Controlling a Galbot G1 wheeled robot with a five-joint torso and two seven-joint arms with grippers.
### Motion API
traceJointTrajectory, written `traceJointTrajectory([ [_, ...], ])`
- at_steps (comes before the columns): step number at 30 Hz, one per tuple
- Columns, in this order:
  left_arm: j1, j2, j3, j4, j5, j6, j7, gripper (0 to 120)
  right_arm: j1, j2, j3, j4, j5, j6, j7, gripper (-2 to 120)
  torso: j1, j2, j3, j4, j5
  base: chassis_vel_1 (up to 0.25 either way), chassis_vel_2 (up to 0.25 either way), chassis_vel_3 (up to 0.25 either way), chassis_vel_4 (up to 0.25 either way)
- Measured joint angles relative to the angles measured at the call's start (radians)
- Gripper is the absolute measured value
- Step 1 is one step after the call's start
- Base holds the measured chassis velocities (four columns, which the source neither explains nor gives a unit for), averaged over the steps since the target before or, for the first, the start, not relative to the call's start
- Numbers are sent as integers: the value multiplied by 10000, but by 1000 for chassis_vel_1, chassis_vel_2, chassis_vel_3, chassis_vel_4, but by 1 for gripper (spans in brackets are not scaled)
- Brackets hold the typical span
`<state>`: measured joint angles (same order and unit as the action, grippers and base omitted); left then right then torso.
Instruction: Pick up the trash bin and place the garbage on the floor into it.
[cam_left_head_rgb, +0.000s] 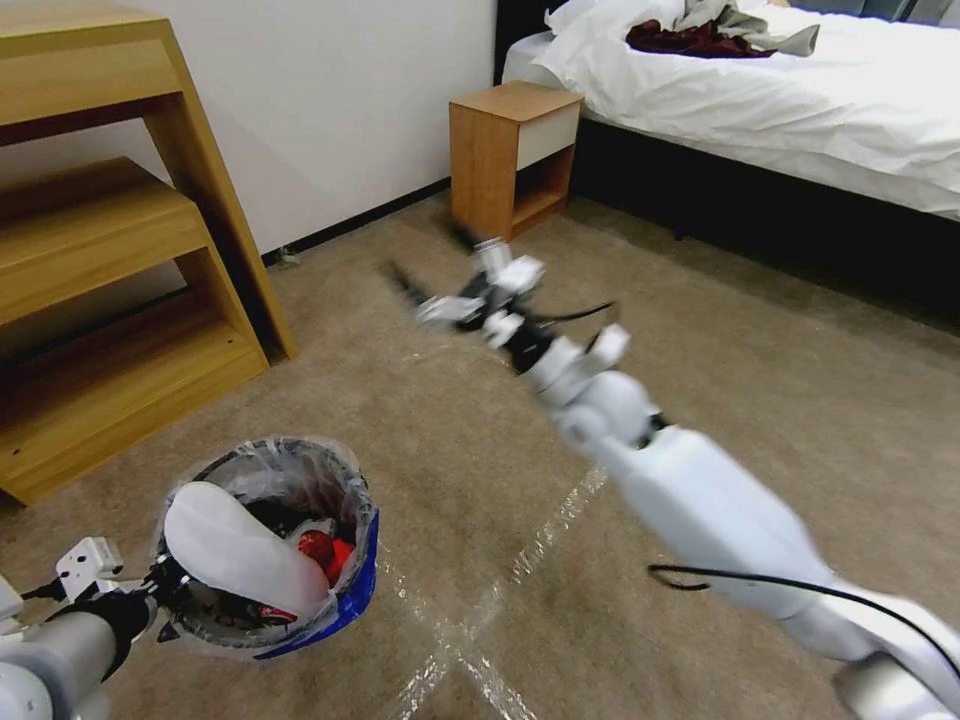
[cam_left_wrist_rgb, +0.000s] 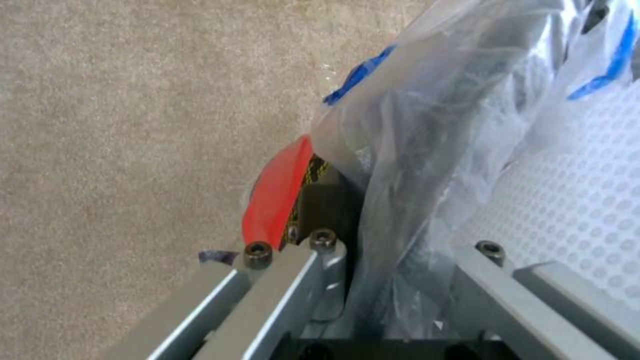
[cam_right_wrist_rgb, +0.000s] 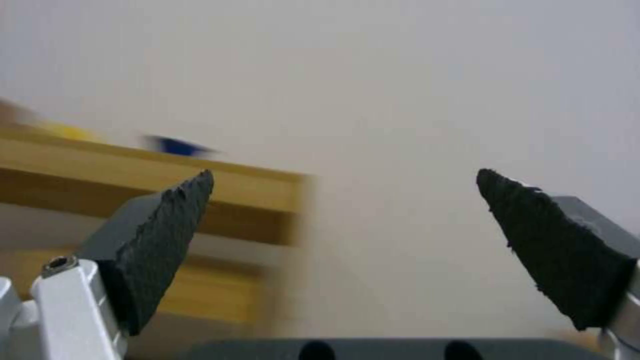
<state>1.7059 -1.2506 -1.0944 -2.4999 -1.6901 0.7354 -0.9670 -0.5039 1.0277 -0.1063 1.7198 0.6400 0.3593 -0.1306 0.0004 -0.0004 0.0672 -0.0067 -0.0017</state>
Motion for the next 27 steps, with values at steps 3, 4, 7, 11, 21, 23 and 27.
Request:
traceJointTrajectory([
  [3, 40, -100, 10, 0, 13, 0, -3, 0, -738, -381, 689, 531, -677, 4, 1441, 100, 0, 0, 0, 6, 5, 0, 0, 0, 0],
  [4, 55, -127, 14, 0, 23, 0, -3, 0, -1247, -480, 1151, 780, -875, -5, 1813, 100, 0, 0, 0, 7, 1, 0, 0, 0, 0],
  [7, 97, -168, 3, 0, 41, 0, -3, 0, -2501, -459, 2267, 993, -1388, 47, 1928, 100, 0, 1, -1, 8, -1, 0, 0, 0, 0],
  [11, 209, -261, -6, 0, 86, 0, -5, 0, -4441, 99, 4220, 993, -2350, 238, 1764, 100, 0, 0, 0, 3, 3, 0, 0, 0, 0],
  [21, 303, -566, 39, 0, 152, 0, 14, 0, -7954, 2491, 6955, 1618, -4115, 1295, 1107, 100, 0, 1, -1, 3, -3, 0, 0, 0, 0],
  [23, 304, -610, 49, 0, 153, 0, 16, 0, -8281, 2692, 7067, 1668, -4262, 1458, 1036, 100, 0, 1, -1, 2, -4, 0, 0, 0, 0],
  [27, 360, -661, 55, 0, 158, 0, 17, 0, -8692, 3012, 7099, 1618, -4578, 1988, 917, 100, 0, 1, -1, 5, -5, 0, 0, 0, 0],
])
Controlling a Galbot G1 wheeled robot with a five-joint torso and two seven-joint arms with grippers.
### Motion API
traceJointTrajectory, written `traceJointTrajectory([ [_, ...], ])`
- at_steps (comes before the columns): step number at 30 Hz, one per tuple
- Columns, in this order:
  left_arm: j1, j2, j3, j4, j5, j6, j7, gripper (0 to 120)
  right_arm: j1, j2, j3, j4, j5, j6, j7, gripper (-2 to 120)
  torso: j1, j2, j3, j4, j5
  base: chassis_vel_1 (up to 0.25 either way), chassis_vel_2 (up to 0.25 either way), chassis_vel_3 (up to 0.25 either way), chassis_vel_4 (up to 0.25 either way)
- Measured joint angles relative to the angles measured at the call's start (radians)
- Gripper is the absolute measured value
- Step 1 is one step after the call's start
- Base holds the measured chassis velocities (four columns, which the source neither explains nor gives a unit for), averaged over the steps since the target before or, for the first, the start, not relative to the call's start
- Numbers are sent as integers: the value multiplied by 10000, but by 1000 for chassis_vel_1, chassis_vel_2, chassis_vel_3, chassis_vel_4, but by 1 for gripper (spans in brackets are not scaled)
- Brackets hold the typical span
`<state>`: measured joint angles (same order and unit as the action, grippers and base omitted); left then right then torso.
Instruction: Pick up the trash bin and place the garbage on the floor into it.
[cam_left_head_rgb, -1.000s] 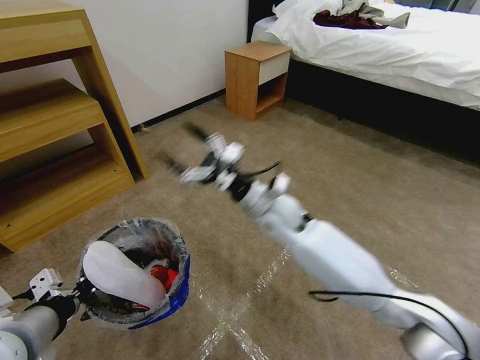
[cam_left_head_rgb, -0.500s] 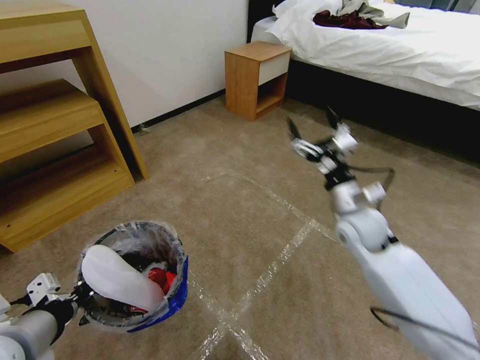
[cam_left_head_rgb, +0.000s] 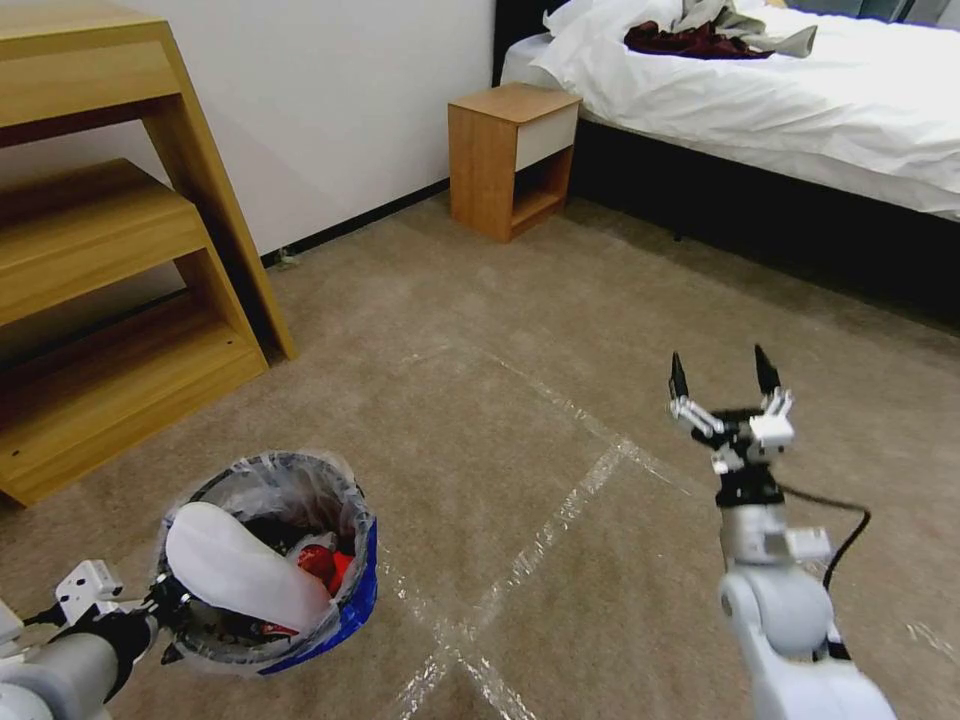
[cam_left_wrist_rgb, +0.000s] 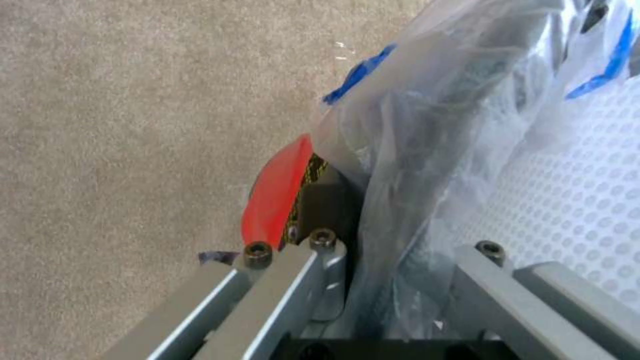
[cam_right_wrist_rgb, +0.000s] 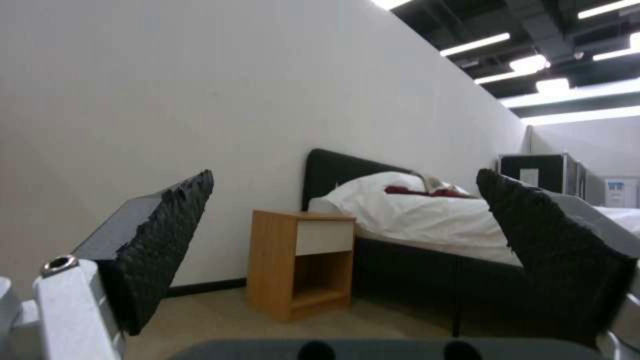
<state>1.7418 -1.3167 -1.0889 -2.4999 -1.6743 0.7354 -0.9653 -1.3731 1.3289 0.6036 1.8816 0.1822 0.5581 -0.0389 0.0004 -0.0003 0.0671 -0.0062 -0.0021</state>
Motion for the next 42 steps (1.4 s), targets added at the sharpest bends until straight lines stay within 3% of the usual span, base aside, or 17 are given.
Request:
traceJointTrajectory([
  [6, 31, 40, -117, 0, -22, 0, 4, 0, -227, 172, -26, -91, -497, 290, -167, 100, 0, 0, 1, 0, 1, 0, 0, 0, 0],
  [22, 7, -475, -466, -1, -670, -1, -440, 0, -568, 300, -126, -477, -614, 927, -423, 100, 0, -1, 1, 0, 2, 0, 0, 0, 0],
  [27, 76, -500, -696, -1, -881, -1, -635, 0, -632, 421, -248, -611, -673, 1114, -422, 100, 0, -1, 2, 0, 2, 0, 0, 0, 0],
  [37, 80, -507, -712, -1, -916, -1, -657, 0, -606, 542, -370, -778, -784, 1184, -458, 100, 0, -2, 1, 0, 1, 0, 0, 0, 0],
  [42, 36, -441, -688, -1, -947, -1, -657, 0, -520, 565, -328, -955, -562, 1333, -1078, 100, 0, -2, 1, -1, 3, 0, 0, 0, 0],
])
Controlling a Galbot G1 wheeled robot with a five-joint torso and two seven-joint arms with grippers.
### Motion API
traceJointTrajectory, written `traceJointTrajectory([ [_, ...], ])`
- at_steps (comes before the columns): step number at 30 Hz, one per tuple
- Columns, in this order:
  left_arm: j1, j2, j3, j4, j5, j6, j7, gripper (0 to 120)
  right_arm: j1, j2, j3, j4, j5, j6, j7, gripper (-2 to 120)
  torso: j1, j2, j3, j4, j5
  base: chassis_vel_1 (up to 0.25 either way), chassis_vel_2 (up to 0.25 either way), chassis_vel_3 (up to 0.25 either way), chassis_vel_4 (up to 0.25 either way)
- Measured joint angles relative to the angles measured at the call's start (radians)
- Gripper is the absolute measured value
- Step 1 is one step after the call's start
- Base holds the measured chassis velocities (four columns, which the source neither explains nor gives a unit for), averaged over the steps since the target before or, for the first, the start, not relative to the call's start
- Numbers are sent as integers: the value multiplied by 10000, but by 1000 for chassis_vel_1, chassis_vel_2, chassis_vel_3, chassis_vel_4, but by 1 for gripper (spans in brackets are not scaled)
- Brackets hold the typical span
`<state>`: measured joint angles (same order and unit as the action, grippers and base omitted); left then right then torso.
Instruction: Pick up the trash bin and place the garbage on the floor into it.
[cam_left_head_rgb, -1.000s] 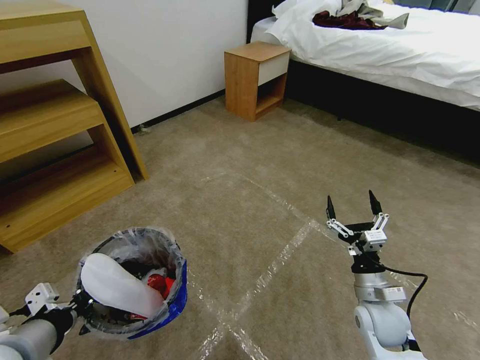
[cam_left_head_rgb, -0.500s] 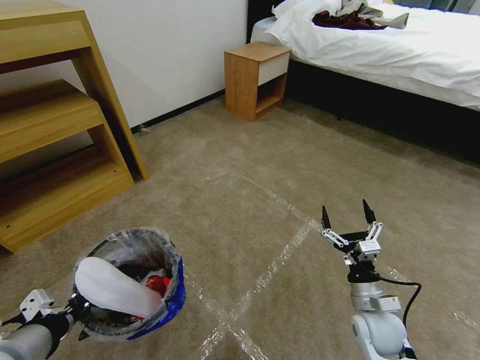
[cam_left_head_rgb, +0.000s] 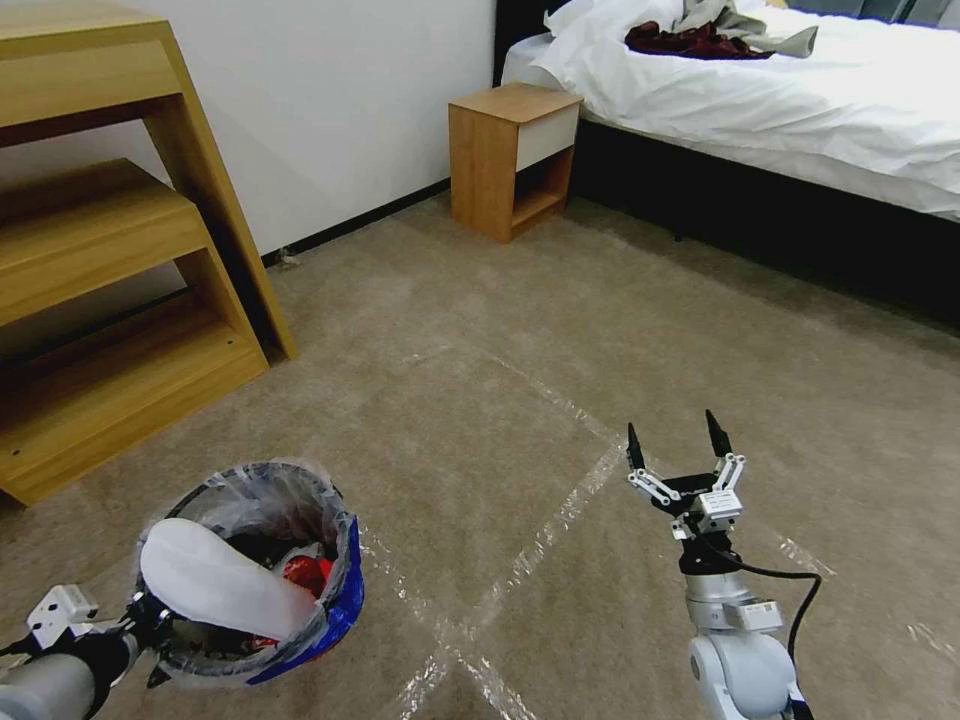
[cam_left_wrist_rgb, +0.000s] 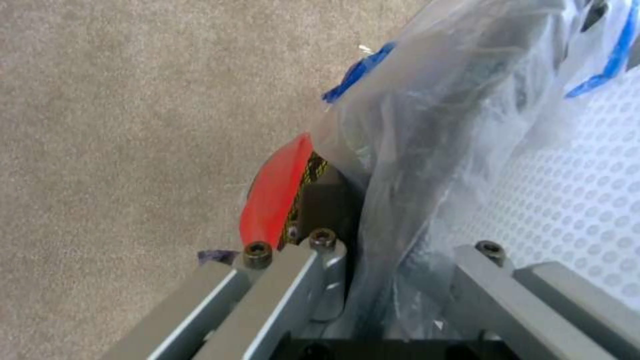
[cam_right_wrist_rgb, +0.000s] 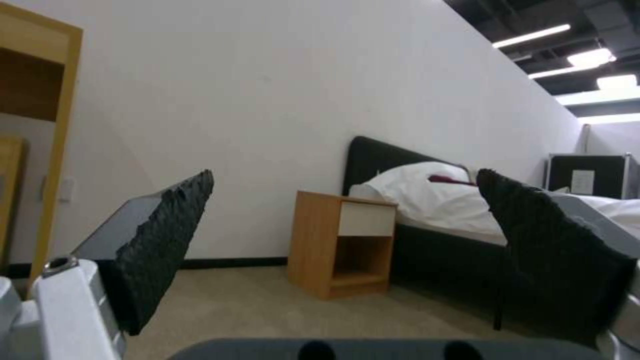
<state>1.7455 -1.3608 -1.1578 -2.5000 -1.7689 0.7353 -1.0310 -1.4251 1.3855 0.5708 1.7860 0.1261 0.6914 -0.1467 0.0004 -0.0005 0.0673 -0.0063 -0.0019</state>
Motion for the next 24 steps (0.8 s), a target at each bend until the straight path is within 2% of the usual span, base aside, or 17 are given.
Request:
traceJointTrajectory([
  [9, -6, 58, 9, 0, -15, 1, 0, 0, 36, -10, 20, -76, 117, 20, -172, 100, 0, 1, -1, 0, -1, -52, 48, 55, -57],
  [15, -29, 46, 41, 0, -15, 1, 2, 0, 38, 29, 6, -120, 111, 25, -250, 100, 0, 0, 1, 0, -1, -210, 193, 198, -210],
  [24, -58, -3, 68, -1, -18, 0, 9, 0, 1, 37, -24, -189, 87, 58, -312, 100, 1, 0, 2, -1, 6, -266, 256, 265, -262],
])
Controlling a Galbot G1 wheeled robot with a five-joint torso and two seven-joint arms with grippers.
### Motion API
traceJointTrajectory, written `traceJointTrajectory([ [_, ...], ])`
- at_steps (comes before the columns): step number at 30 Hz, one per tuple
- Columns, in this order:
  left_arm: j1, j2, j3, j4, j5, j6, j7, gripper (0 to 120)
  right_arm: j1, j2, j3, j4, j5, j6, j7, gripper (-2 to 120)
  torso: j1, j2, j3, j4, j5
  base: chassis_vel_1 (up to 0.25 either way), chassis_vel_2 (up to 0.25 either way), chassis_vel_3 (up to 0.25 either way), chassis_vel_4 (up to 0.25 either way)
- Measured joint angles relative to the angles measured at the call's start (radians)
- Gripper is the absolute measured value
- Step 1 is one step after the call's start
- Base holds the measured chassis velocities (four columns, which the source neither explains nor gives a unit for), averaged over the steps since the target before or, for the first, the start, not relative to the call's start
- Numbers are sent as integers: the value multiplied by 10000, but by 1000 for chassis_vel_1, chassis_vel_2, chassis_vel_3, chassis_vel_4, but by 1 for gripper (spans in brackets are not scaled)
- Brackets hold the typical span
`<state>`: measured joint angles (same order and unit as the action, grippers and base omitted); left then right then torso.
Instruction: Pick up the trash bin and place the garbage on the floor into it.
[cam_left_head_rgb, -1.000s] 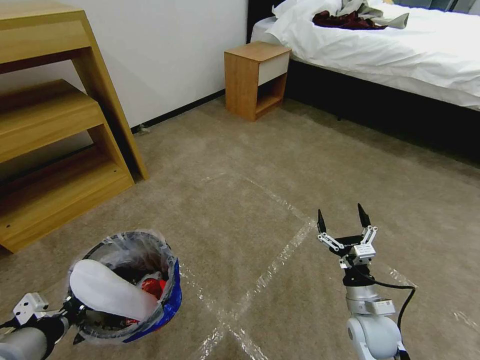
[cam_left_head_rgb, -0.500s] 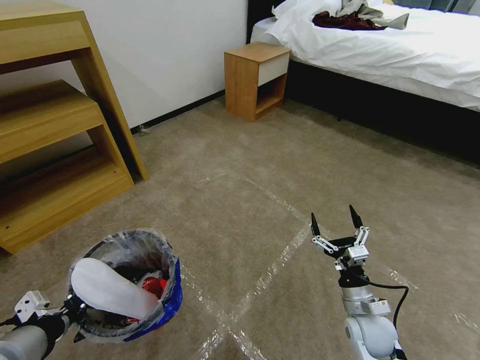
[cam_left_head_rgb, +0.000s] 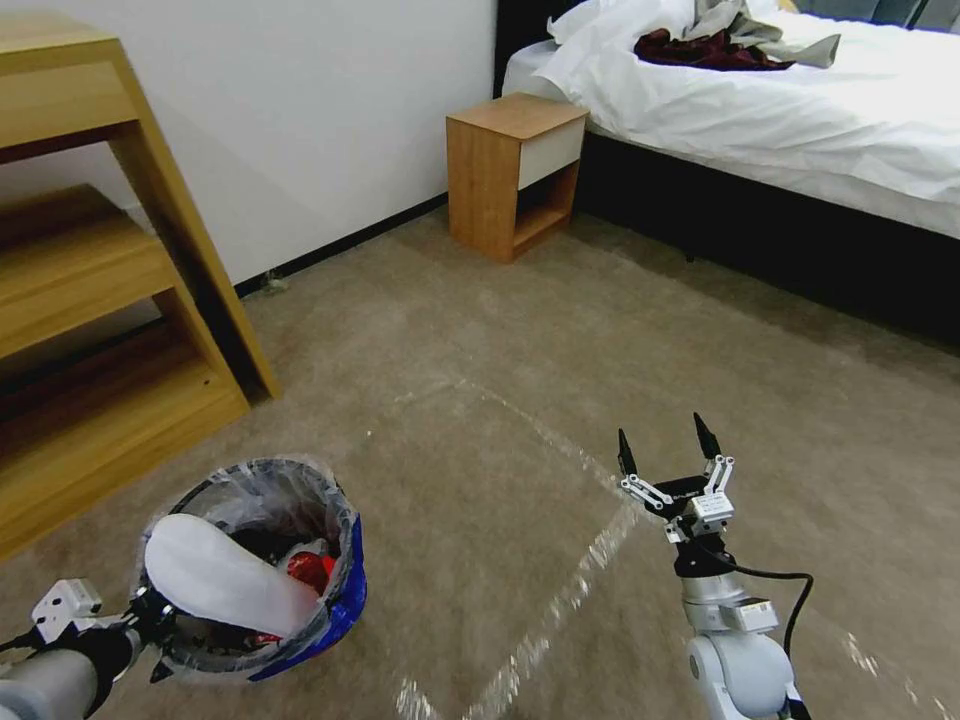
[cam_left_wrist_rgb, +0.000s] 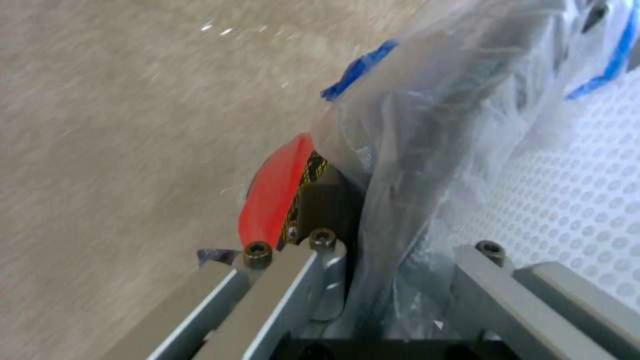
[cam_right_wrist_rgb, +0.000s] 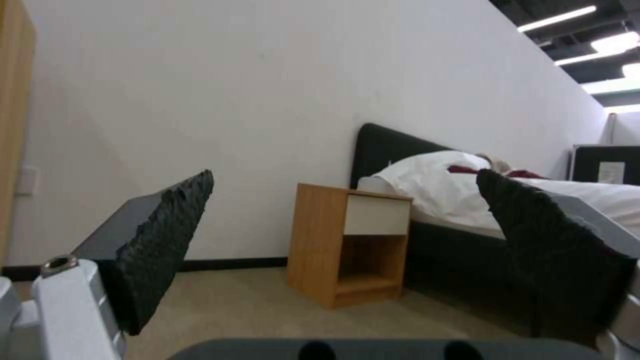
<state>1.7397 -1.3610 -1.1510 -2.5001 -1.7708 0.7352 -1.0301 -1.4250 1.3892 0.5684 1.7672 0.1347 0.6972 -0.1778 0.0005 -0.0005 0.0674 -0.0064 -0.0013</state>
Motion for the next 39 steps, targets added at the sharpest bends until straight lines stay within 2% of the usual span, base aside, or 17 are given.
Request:
traceJointTrajectory([
  [3, -23, -17, 23, 0, 7, 0, 2, 0, 3, 12, -19, 1, -15, 7, -10, 100, 0, 0, -1, 2, -11, -285, 269, 276, -283],
  [26, -139, 93, 15, 0, 64, 2, 37, 0, 198, 164, -488, -282, -212, 119, -67, 100, 3, -1, 2, 1, -6, -286, 295, 284, -294],
  [39, -103, 170, -12, 0, 44, 3, 37, 0, 220, 157, -425, -287, -203, 107, -235, 100, -2, 0, -4, 2, -6, -44, 42, 42, -36],
])
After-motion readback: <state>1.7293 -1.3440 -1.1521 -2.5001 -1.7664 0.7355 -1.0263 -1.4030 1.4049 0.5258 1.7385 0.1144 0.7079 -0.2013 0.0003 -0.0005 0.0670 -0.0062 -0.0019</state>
